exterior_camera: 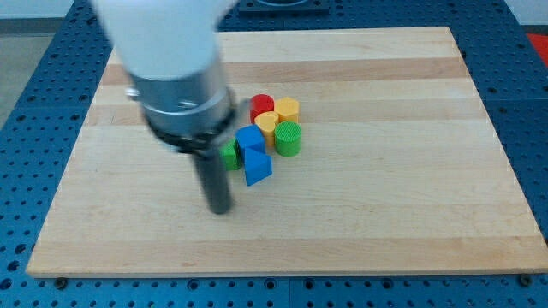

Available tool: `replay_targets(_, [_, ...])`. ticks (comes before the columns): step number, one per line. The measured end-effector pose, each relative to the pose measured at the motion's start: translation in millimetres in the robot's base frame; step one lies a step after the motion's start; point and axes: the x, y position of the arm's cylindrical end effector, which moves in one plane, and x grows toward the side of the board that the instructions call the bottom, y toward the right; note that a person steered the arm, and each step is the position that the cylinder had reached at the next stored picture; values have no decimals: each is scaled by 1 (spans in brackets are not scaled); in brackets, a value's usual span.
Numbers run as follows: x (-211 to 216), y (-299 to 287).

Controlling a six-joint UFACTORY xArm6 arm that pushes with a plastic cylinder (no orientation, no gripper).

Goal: Slide the green star towards red star

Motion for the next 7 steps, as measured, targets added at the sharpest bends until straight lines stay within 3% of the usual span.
replay_targets(1, [-5,62])
replay_targets(4, [-36,-15])
replay_targets(7, [-49,-45])
